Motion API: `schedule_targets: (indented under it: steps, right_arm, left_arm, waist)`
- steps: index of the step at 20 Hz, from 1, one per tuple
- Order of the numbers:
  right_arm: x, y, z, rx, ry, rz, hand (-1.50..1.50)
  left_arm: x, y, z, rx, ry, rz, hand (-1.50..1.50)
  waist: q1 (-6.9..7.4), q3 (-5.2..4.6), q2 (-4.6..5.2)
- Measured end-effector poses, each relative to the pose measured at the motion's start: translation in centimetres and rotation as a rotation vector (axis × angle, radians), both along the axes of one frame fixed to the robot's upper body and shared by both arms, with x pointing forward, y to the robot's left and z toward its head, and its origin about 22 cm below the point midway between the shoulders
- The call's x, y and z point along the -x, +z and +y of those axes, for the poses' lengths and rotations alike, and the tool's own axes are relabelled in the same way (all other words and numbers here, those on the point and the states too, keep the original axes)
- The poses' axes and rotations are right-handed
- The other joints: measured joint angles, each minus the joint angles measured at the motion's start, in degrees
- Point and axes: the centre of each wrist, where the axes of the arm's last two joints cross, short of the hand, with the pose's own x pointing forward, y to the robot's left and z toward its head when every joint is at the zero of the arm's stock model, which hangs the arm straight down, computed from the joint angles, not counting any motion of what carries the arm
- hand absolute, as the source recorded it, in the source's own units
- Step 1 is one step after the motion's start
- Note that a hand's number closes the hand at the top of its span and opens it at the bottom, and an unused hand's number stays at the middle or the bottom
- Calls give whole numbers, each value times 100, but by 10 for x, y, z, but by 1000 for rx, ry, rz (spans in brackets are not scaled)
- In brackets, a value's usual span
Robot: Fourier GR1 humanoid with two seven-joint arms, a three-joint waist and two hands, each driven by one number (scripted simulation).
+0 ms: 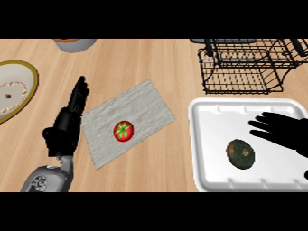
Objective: Pick the squash from the tray and place it in the tiered basket
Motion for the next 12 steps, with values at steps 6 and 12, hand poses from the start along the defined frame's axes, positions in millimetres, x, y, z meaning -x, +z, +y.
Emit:
schedule_targets:
  steps: [6, 12]
  right_arm:
    - [1, -7, 15, 1, 20, 15, -150]
    - [-3, -15, 21, 11, 16, 37, -150]
  left_arm:
    - [0, -4, -1, 3, 2, -2, 0]
    - [3, -3, 1, 5, -3, 7, 0]
  waist:
    - [-16, -1, -4]
    - [-6, 0, -3]
